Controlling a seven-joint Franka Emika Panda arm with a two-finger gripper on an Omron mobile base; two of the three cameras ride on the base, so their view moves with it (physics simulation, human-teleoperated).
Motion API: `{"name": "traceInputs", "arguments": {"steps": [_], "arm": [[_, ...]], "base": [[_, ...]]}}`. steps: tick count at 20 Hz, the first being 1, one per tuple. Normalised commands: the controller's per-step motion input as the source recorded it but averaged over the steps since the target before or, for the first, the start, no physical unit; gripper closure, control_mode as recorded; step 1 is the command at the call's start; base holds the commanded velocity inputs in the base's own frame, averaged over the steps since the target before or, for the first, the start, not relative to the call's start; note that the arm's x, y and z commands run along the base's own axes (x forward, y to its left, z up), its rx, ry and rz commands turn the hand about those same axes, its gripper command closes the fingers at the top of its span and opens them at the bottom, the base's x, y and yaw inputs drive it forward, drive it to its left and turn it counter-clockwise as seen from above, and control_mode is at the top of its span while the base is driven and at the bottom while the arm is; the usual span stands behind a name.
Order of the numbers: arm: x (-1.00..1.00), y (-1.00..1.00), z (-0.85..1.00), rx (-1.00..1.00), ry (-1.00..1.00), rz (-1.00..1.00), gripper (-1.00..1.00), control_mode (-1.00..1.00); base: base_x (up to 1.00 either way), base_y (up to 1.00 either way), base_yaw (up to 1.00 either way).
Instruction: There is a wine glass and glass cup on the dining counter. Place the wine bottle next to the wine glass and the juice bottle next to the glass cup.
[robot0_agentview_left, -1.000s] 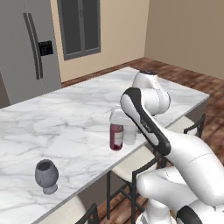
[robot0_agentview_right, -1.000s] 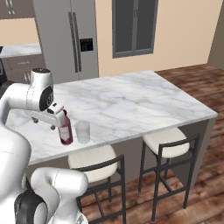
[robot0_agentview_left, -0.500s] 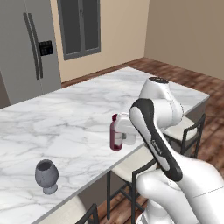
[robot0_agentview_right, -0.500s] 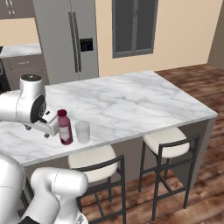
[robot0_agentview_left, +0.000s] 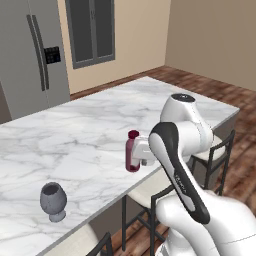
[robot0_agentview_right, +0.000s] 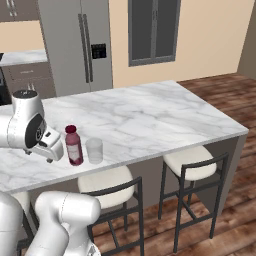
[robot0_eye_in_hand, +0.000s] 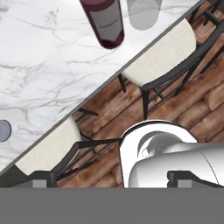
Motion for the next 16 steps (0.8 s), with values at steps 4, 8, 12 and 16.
{"name": "traceInputs", "arguments": {"steps": [4, 8, 12, 16], "arm": [[0.0, 0.0, 0.0, 0.0, 0.0, 0.0, -1.0, -1.0], [0.0, 0.0, 0.0, 0.0, 0.0, 0.0, -1.0, -1.0], [0.0, 0.0, 0.0, 0.0, 0.0, 0.0, -1.0, -1.0], [-0.03, 0.0, 0.0, 0.0, 0.0, 0.0, -1.0, 1.0]], "base": [[0.0, 0.0, 0.0], [0.0, 0.0, 0.0], [0.0, 0.0, 0.0], [-0.26, 0.0, 0.0]]}}
